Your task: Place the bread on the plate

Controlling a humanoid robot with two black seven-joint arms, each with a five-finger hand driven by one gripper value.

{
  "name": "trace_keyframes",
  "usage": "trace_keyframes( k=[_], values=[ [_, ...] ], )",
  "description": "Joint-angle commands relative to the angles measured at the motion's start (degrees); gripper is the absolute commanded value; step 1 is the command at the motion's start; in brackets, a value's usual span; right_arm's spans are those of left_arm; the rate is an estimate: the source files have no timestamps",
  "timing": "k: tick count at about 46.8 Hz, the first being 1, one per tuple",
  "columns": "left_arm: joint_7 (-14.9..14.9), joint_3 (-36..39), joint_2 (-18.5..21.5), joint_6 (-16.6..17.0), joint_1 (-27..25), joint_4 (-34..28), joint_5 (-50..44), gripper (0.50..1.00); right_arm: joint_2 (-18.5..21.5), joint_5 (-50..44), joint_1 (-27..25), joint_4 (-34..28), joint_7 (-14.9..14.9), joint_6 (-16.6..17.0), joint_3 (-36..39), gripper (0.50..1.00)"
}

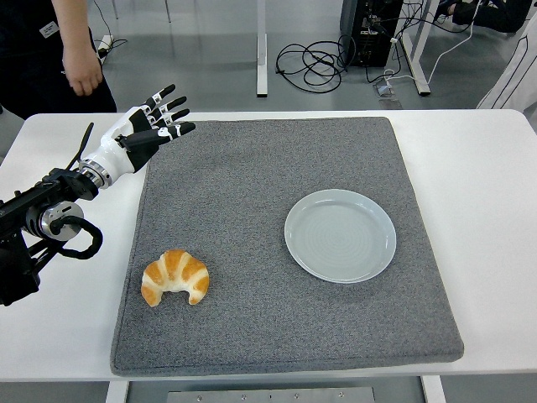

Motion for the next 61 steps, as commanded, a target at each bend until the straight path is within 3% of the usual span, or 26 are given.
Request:
trace_keyframes(
  k=[1, 61],
  values=[
    [0.0, 0.2, -0.1, 0.2, 0.0, 0.0, 0.2, 0.96, 0.0, 0.0, 0.0, 0.0, 0.0, 0.0, 0.0, 1.0],
    [-0.4, -0.4, -0.2, 0.9, 0.5, 0.0, 0.1, 0.958, 0.0, 0.0, 0.0, -0.1, 0.0, 0.0, 0.1, 1.0]
  ],
)
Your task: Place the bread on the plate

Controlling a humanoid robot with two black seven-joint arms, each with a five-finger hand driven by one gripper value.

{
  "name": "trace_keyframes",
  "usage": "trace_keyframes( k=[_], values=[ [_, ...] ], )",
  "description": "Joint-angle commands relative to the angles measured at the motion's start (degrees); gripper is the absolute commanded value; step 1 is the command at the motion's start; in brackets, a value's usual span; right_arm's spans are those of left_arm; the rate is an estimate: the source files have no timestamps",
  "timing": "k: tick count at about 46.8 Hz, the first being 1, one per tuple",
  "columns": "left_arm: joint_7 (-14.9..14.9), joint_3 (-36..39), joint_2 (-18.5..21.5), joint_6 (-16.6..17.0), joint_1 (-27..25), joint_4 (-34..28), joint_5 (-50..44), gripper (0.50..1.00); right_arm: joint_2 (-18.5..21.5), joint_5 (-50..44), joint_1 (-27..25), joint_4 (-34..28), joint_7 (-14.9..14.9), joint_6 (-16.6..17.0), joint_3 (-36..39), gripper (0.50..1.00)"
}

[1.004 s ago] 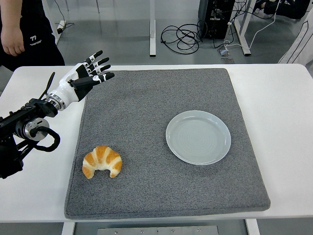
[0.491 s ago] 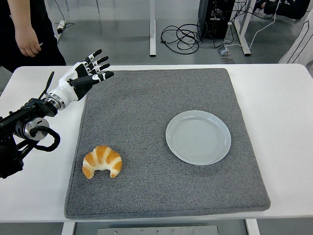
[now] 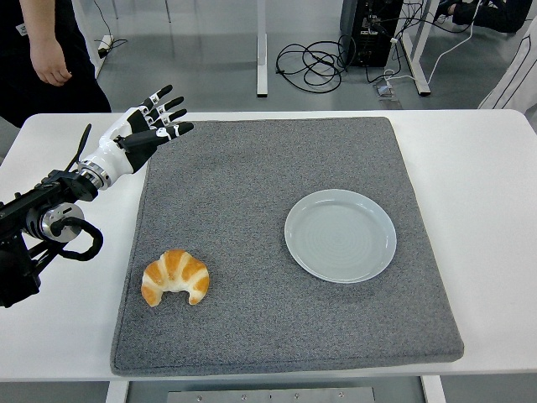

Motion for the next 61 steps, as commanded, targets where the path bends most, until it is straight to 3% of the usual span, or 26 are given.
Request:
trace_keyframes(
  k=[1, 61],
  values=[
    [0.0, 0.0, -0.1, 0.1, -0.1, 0.0, 0.0, 0.958, 0.0, 0.0, 0.0, 0.0, 0.0, 0.0, 0.0, 1.0],
    [0.0, 0.2, -0.1, 0.7, -0.1, 0.0, 0.2, 0.958, 0.0, 0.0, 0.0, 0.0, 0.0, 0.0, 0.0, 1.0]
  ],
)
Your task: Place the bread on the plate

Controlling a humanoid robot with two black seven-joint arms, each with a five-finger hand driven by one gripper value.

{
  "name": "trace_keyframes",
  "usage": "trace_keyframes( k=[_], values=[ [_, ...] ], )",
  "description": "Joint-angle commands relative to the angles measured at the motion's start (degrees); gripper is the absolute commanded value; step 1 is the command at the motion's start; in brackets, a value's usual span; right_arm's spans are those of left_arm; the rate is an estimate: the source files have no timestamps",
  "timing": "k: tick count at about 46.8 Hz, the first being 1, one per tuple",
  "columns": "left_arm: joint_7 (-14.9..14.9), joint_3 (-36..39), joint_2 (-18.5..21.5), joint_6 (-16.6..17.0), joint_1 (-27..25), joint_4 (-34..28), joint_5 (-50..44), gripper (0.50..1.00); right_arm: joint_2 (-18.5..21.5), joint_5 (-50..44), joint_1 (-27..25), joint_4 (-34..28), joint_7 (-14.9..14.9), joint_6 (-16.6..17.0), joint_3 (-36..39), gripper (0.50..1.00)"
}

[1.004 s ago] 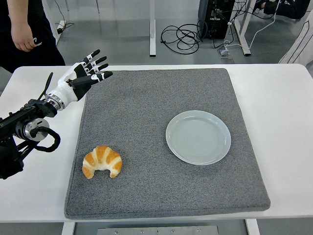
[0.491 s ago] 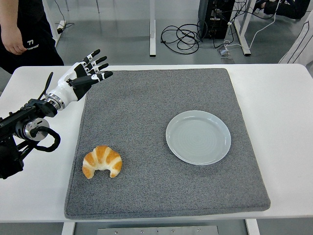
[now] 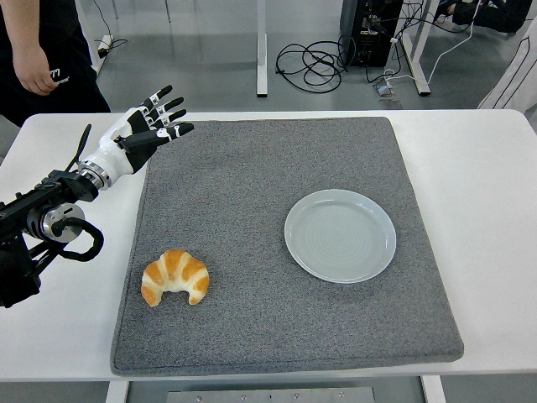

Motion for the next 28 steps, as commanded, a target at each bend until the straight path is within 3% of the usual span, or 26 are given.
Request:
trace_keyframes(
  k=[1, 17, 24, 28],
  values=[
    [0.0, 0.0, 0.0, 0.0, 0.0, 0.0, 0.0, 0.958, 0.0, 0.0, 0.0, 0.0, 0.0, 0.0, 0.0, 1.0],
    [0.0, 0.4, 1.0, 0.0, -0.4, -2.3, 0.2, 0.957, 0.0, 0.0, 0.0, 0.0, 0.0, 0.0, 0.0, 1.0],
    [0.4, 0.7, 5.9, 0.4, -0.6, -8.9, 0.8, 0.943, 0.0, 0.0, 0.0, 0.0, 0.0, 0.0, 0.1, 1.0],
    [0.6, 1.9, 9.0, 2.5, -0.9, -14.1, 1.4, 0.937, 0.0, 0.0, 0.0, 0.0, 0.0, 0.0, 0.1, 1.0]
  ],
)
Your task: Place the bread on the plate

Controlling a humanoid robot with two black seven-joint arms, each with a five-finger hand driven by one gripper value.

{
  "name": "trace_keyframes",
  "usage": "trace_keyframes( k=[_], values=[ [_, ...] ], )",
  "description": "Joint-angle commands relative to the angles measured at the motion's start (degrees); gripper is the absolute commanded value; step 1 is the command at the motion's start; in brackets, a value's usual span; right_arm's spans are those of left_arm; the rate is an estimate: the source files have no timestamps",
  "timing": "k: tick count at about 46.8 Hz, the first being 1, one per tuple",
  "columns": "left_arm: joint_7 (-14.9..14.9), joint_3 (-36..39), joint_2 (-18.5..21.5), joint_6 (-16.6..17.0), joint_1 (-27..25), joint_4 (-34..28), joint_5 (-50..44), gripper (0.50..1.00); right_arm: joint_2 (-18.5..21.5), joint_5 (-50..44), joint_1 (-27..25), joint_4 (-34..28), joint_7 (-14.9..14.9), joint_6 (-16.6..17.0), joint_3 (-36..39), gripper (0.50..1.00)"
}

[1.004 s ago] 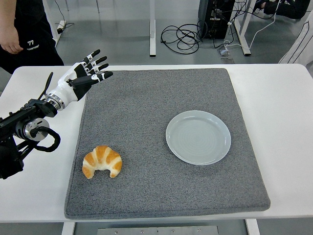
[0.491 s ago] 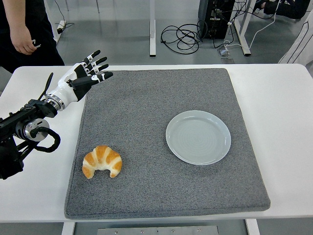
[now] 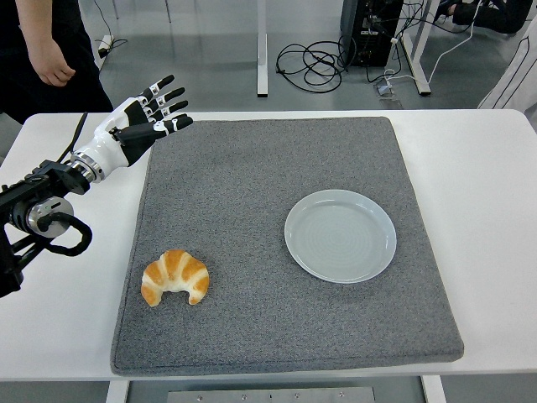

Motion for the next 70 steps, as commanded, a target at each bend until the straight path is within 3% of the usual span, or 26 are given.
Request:
trace_keyframes(
  k=[1, 13, 20, 29, 42, 50, 57, 70],
  values=[
    [0.1, 1.5, 2.9, 2.0, -0.4, -4.6, 0.7, 0.936, 0.0, 0.0, 0.0, 0.0, 0.0, 0.0, 0.0, 1.0],
    [2.2, 12.8, 11.5, 9.2, -7.9, -17.1, 3.7, 0.911, 0.0, 0.0, 0.0, 0.0, 0.0, 0.0, 0.0, 1.0],
    [3.8, 18.1, 15.8, 10.9, -13.8, -23.0, 3.8, 0.911, 0.0, 0.0, 0.0, 0.0, 0.0, 0.0, 0.0, 1.0],
    [7.9, 26.9, 20.0, 11.5, -24.4, -30.2, 6.7, 0.913, 0.0, 0.0, 0.0, 0.0, 0.0, 0.0, 0.0, 1.0],
    [9.8, 37.8, 22.8, 8.7, -36.0, -36.0, 21.6, 0.913, 0.0, 0.0, 0.0, 0.0, 0.0, 0.0, 0.0, 1.0],
    [15.2, 38.0, 24.6, 4.3, -39.8, -40.3, 25.7, 0.913, 0.0, 0.0, 0.0, 0.0, 0.0, 0.0, 0.0, 1.0],
    [17.2, 38.0, 26.0, 1.2, -41.6, -42.6, 28.5, 0.913, 0.0, 0.0, 0.1, 0.0, 0.0, 0.0, 0.1, 1.0],
    [16.8, 37.8, 31.4, -2.5, -41.4, -47.9, 39.4, 0.911, 0.0, 0.0, 0.3, 0.0, 0.0, 0.0, 0.1, 1.0]
  ],
)
